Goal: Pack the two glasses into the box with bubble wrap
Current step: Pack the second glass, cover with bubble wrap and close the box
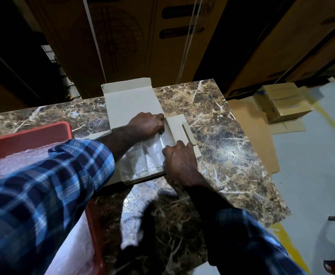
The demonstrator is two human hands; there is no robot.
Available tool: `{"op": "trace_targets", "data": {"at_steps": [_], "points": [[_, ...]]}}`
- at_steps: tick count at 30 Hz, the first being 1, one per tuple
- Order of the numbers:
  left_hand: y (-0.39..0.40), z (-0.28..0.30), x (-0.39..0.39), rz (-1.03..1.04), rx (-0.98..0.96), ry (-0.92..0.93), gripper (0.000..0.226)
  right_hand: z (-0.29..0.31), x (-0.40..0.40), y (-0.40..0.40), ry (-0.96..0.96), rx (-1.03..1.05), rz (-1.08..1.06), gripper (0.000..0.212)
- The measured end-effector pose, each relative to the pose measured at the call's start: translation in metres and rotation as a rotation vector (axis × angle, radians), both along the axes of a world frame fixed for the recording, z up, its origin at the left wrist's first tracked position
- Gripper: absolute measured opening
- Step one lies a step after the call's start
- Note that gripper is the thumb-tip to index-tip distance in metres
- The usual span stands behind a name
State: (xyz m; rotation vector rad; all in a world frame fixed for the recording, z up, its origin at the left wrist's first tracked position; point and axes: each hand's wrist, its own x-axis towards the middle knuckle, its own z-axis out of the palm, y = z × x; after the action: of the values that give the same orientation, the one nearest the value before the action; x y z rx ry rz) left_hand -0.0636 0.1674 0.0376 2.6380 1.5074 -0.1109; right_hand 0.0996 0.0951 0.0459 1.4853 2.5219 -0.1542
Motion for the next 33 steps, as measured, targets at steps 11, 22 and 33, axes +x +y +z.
{"op": "trace_targets", "data": {"at_steps": [11,22,33], "points": [[0.004,-0.003,0.016,0.016,0.071,0.137,0.026,0.004,-0.006,0.019,-0.056,-0.169,0.046,0.025],[0.007,-0.002,0.002,-0.063,0.019,0.098,0.029,-0.004,-0.010,0.020,-0.007,-0.175,-0.078,0.038],[0.010,0.025,0.007,-0.057,-0.219,0.066,0.066,0.002,-0.011,0.019,-0.077,-0.162,-0.119,0.030]]}}
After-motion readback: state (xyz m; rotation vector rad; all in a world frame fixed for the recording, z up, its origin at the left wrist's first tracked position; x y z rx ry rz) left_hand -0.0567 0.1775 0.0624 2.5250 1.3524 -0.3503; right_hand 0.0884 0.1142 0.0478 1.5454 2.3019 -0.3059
